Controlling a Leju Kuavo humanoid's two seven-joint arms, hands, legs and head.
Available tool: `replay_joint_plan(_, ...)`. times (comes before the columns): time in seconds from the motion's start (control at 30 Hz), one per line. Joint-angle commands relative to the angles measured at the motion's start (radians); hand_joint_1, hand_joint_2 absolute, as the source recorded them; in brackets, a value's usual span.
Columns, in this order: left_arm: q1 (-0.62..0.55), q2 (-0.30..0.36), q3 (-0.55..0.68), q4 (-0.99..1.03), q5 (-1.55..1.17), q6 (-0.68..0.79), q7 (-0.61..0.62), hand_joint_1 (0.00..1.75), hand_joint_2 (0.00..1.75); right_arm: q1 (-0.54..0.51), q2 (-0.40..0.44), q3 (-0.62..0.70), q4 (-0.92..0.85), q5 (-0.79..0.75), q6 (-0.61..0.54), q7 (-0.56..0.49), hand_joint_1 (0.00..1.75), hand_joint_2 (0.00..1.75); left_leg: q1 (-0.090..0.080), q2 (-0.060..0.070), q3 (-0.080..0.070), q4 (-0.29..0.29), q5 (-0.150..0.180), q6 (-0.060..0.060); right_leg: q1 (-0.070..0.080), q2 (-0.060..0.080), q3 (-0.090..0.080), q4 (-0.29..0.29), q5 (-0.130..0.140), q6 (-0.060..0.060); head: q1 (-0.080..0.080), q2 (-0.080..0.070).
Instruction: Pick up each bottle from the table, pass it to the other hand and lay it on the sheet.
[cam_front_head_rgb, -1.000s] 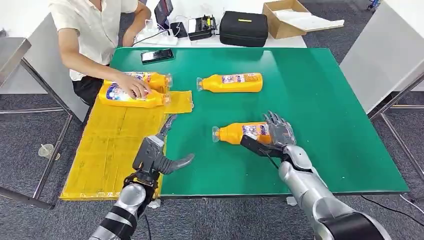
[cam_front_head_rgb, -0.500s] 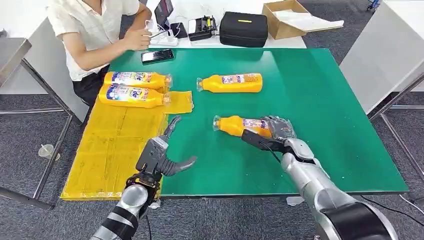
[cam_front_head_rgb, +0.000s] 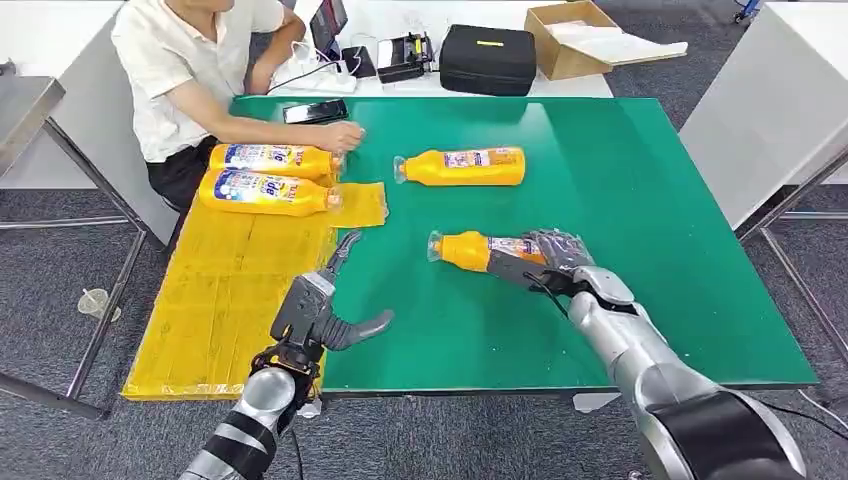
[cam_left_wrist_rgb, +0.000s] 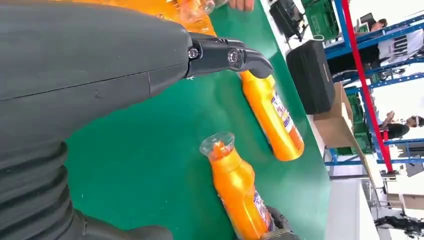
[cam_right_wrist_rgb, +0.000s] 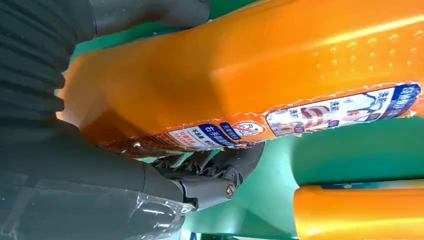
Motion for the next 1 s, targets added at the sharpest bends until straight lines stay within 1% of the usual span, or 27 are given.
replay_joint_plan(0.03, -0.062, 0.008, -0.019, 0.099, 0.057, -0.01, -0.029, 0.0, 1.75, 0.053, 0.018, -0.119, 0.019, -0.295, 0.148, -0.232, 1.75, 1.75, 0.001, -0.001, 0.003, 0.0, -0.001, -0.001, 0.002, -0.002, 0.004, -0.001, -0.001, -0.003, 0.0, 0.0)
replay_joint_plan(0.1, -0.055, -0.006, 0.013, 0.103, 0.135, -0.035, -0.036, 0.0, 1.75, 0.08, 0.045, -0.168, -0.032, -0.415, 0.19, -0.326, 1.75, 1.75, 0.003, 0.0, 0.005, 0.0, -0.002, -0.001, 0.004, -0.002, 0.007, -0.003, -0.001, -0.006, 0.0, 0.0)
replay_joint_plan(0.13, -0.05, -0.015, 0.034, 0.111, 0.205, -0.062, -0.031, 0.0, 1.75, 0.104, 0.068, -0.178, -0.093, -0.472, 0.187, -0.359, 1.75, 1.75, 0.002, 0.001, 0.004, -0.001, -0.001, -0.001, 0.003, 0.0, 0.005, -0.002, -0.001, -0.004, 0.0, 0.0)
replay_joint_plan(0.17, -0.038, -0.032, 0.061, 0.112, 0.262, -0.053, -0.039, 0.0, 1.75, 0.127, 0.086, -0.173, -0.159, -0.497, 0.162, -0.381, 1.75, 1.75, 0.003, 0.004, 0.006, -0.001, -0.002, -0.001, 0.004, 0.002, 0.006, -0.003, 0.0, -0.005, 0.0, 0.0)
replay_joint_plan(0.23, -0.018, -0.048, 0.076, 0.11, 0.37, -0.062, -0.048, 0.0, 1.75, 0.192, 0.136, -0.16, -0.332, -0.574, 0.125, -0.388, 1.75, 1.75, 0.002, 0.006, 0.004, -0.001, -0.002, -0.001, 0.003, 0.005, 0.003, -0.002, 0.001, -0.003, 0.0, 0.0)
replay_joint_plan(0.27, -0.015, -0.042, 0.065, 0.104, 0.407, -0.069, -0.056, 0.0, 1.75, 0.225, 0.152, -0.129, -0.415, -0.597, 0.101, -0.36, 1.75, 1.75, 0.001, 0.005, 0.003, -0.001, -0.002, -0.001, 0.003, 0.004, 0.002, -0.001, 0.0, -0.003, 0.0, 0.0)
replay_joint_plan(0.3, -0.014, -0.04, 0.062, 0.098, 0.427, -0.065, -0.064, 0.0, 1.75, 0.244, 0.16, -0.114, -0.463, -0.631, 0.089, -0.365, 1.75, 1.75, 0.003, 0.008, 0.005, -0.001, -0.003, -0.002, 0.004, 0.006, 0.003, -0.001, 0.0, -0.006, 0.0, 0.0)
replay_joint_plan(0.37, -0.013, -0.034, 0.067, 0.067, 0.465, -0.055, -0.093, 0.0, 1.75, 0.313, 0.198, -0.078, -0.6, -0.666, 0.015, -0.41, 1.75, 1.75, 0.002, 0.004, 0.002, -0.001, -0.002, -0.002, 0.004, 0.003, 0.001, 0.0, 0.0, -0.004, 0.0, 0.0)
replay_joint_plan(0.4, -0.012, -0.029, 0.063, 0.052, 0.469, -0.054, -0.092, 0.0, 1.75, 0.332, 0.202, -0.052, -0.641, -0.665, -0.007, -0.392, 1.75, 1.75, 0.003, 0.006, 0.004, 0.0, -0.003, -0.002, 0.005, 0.004, 0.002, 0.0, -0.002, -0.006, 0.0, 0.0)
replay_joint_plan(0.43, -0.012, -0.024, 0.059, 0.034, 0.475, -0.055, -0.09, 0.0, 1.75, 0.362, 0.217, -0.028, -0.699, -0.634, -0.105, -0.411, 1.75, 1.75, 0.003, 0.006, 0.002, 0.0, -0.003, -0.002, 0.005, 0.005, 0.001, 0.0, -0.001, -0.005, 0.0, 0.0)
replay_joint_plan(0.47, -0.013, -0.022, 0.055, 0.029, 0.475, -0.055, -0.084, 0.0, 1.75, 0.372, 0.224, -0.019, -0.719, -0.63, -0.125, -0.412, 1.75, 1.75, 0.003, 0.005, 0.001, -0.001, -0.002, -0.002, 0.005, 0.004, -0.001, 0.0, -0.001, -0.004, 0.0, 0.0)
replay_joint_plan(0.5, -0.015, -0.019, 0.049, 0.027, 0.474, -0.054, -0.071, 0.0, 1.75, 0.385, 0.23, -0.013, -0.741, -0.637, -0.144, -0.414, 1.75, 1.75, 0.005, 0.005, 0.002, 0.001, -0.004, -0.002, 0.006, 0.003, 0.001, 0.001, -0.003, -0.006, 0.0, 0.0)
replay_joint_plan(0.57, -0.019, -0.021, 0.034, 0.031, 0.478, -0.062, -0.057, 0.0, 1.75, 0.4, 0.24, 0.006, -0.754, -0.635, -0.177, -0.41, 1.75, 1.75, 0.005, 0.003, 0.0, 0.0, -0.002, -0.001, 0.005, 0.002, -0.001, 0.001, -0.002, -0.004, 0.0, 0.0)
replay_joint_plan(0.6, -0.024, -0.02, 0.02, 0.037, 0.481, -0.075, -0.047, 0.0, 1.75, 0.402, 0.247, 0.01, -0.748, -0.648, -0.187, -0.417, 1.75, 1.75, 0.006, 0.006, 0.004, 0.002, -0.006, -0.002, 0.007, 0.004, 0.004, 0.002, -0.005, -0.007, 0.0, 0.0)
replay_joint_plan(0.63, -0.025, -0.023, 0.013, 0.04, 0.48, -0.077, -0.046, 0.0, 1.75, 0.401, 0.249, 0.017, -0.739, -0.65, -0.19, -0.417, 1.75, 1.75, 0.005, 0.003, -0.001, 0.0, -0.003, -0.001, 0.006, 0.002, -0.001, 0.001, -0.003, -0.005, 0.0, 0.0)
replay_joint_plan(0.67, -0.031, -0.024, 0.0, 0.045, 0.485, -0.094, -0.041, 0.0, 1.75, 0.393, 0.251, 0.032, -0.715, -0.652, -0.187, -0.417, 1.75, 1.75, 0.006, 0.004, 0.0, 0.001, -0.004, -0.002, 0.007, 0.003, 0.0, 0.001, -0.004, -0.006, 0.0, 0.0)
replay_joint_plan(0.7, -0.034, -0.027, -0.006, 0.047, 0.486, -0.097, -0.042, 0.0, 1.75, 0.389, 0.255, 0.037, -0.701, -0.65, -0.194, -0.42, 1.75, 1.75, 0.004, 0.002, -0.005, -0.001, -0.001, -0.001, 0.005, 0.001, -0.004, 0.0, -0.001, -0.003, 0.0, 0.0)
replay_joint_plan(0.73, -0.038, -0.02, -0.028, 0.035, 0.47, -0.118, -0.076, 0.0, 1.75, 0.374, 0.251, 0.061, -0.666, -0.643, -0.186, -0.423, 1.69, 1.75, 0.005, 0.003, -0.002, 0.0, -0.003, -0.002, 0.006, 0.002, -0.002, 0.001, -0.003, -0.006, 0.0, 0.0)
replay_joint_plan(0.77, -0.042, -0.019, -0.032, 0.027, 0.462, -0.127, -0.096, 0.0, 1.75, 0.355, 0.241, 0.091, -0.625, -0.624, -0.163, -0.412, 1.69, 1.75, 0.004, 0.002, -0.004, 0.0, -0.002, -0.002, 0.005, 0.002, -0.004, 0.001, -0.002, -0.004, 0.0, 0.0)
replay_joint_plan(0.83, -0.042, -0.019, -0.031, 0.013, 0.462, -0.126, -0.093, 0.0, 1.75, 0.343, 0.243, 0.095, -0.59, -0.627, -0.171, -0.433, 1.69, 1.75, 0.006, 0.004, 0.0, 0.002, -0.004, -0.002, 0.007, 0.002, 0.0, 0.002, -0.004, -0.008, 0.0, 0.0)
replay_joint_plan(0.87, -0.042, -0.019, -0.031, 0.013, 0.462, -0.126, -0.093, 0.0, 1.75, 0.343, 0.243, 0.095, -0.59, -0.627, -0.171, -0.433, 1.69, 1.75, 0.004, 0.002, -0.003, 0.0, -0.002, -0.002, 0.005, 0.001, -0.004, 0.001, -0.002, -0.005, 0.0, 0.0)
replay_joint_plan(0.9, -0.041, -0.017, -0.03, 0.01, 0.461, -0.126, -0.091, 0.0, 1.75, 0.34, 0.242, 0.095, -0.581, -0.63, -0.173, -0.439, 1.69, 1.75, 0.005, 0.003, -0.001, 0.001, -0.003, -0.002, 0.006, 0.002, -0.001, 0.001, -0.003, -0.006, 0.0, 0.0)
replay_joint_plan(0.97, -0.041, -0.017, -0.03, 0.01, 0.461, -0.126, -0.091, 0.0, 1.75, 0.34, 0.242, 0.095, -0.581, -0.63, -0.173, -0.439, 1.69, 1.75, 0.004, 0.003, -0.003, 0.0, -0.002, -0.002, 0.005, 0.002, -0.003, 0.0, -0.002, -0.005, 0.0, 0.0)
replay_joint_plan(1.0, -0.041, -0.015, -0.033, 0.009, 0.461, -0.135, -0.092, 0.0, 1.75, 0.338, 0.241, 0.098, -0.58, -0.63, -0.163, -0.437, 1.61, 1.75, 0.004, 0.002, -0.003, 0.0, -0.002, -0.002, 0.005, 0.001, -0.003, 0.0, -0.001, -0.004, 0.0, 0.0)
